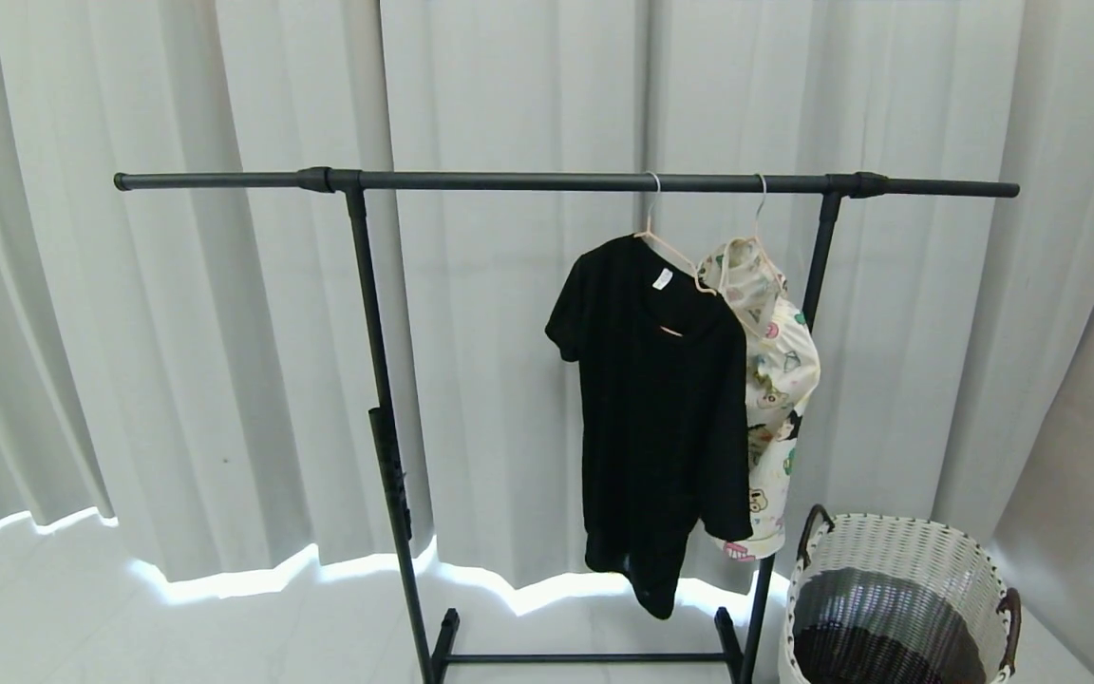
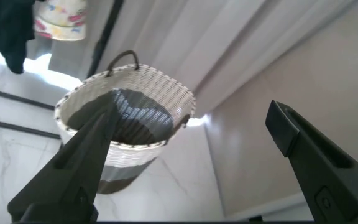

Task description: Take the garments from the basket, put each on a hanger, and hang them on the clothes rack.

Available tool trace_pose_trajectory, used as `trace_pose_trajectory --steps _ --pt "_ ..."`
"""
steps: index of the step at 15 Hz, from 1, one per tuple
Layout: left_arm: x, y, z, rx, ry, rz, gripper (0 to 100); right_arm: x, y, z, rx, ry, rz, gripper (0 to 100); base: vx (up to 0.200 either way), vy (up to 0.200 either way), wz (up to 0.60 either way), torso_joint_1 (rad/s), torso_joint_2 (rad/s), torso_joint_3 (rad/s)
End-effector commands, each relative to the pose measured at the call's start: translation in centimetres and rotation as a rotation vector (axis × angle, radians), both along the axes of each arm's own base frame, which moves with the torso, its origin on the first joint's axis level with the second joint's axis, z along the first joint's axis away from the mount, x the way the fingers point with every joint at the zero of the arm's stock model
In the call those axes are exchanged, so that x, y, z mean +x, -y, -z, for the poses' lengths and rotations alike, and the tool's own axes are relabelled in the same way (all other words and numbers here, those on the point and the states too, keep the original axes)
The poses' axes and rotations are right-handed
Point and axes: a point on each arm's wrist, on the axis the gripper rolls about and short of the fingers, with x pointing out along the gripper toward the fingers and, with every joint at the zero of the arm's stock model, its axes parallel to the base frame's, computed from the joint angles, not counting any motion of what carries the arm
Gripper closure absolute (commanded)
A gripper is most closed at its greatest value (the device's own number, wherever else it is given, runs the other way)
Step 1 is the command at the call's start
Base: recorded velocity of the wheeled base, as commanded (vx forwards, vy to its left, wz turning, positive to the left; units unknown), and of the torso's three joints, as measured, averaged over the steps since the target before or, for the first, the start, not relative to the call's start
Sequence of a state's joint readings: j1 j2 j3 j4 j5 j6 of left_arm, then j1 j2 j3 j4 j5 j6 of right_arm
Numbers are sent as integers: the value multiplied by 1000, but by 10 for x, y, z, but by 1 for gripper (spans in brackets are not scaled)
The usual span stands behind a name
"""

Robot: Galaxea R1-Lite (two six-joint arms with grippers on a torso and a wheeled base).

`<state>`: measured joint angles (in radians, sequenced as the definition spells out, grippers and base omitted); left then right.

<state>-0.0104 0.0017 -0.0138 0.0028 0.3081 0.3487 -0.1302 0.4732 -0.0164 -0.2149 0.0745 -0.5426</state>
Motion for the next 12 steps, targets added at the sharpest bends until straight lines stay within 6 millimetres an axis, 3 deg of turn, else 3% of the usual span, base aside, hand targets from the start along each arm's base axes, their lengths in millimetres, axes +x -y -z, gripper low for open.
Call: trace_pose_trajectory --steps 1,6,8,10,12 --pt "0 0 0 -14 6 -1 0 -30 -4 14 -4 105 -13 0 0 0 0 -193 471 271" --pt "0 0 0 -44 15 1 0 -37 -3 16 328 260 106 0 0 0 0 -171 451 274" --pt "0 0 0 -44 15 2 0 -37 -2 17 336 265 142 0 0 0 0 -61 164 93" --pt "0 1 0 -50 16 39 0 -37 -5 16 379 253 36 0 0 0 0 -11 35 21" --pt "1 5 1 -104 20 246 0 -37 -9 16 412 214 -141 0 0 0 0 0 0 0"
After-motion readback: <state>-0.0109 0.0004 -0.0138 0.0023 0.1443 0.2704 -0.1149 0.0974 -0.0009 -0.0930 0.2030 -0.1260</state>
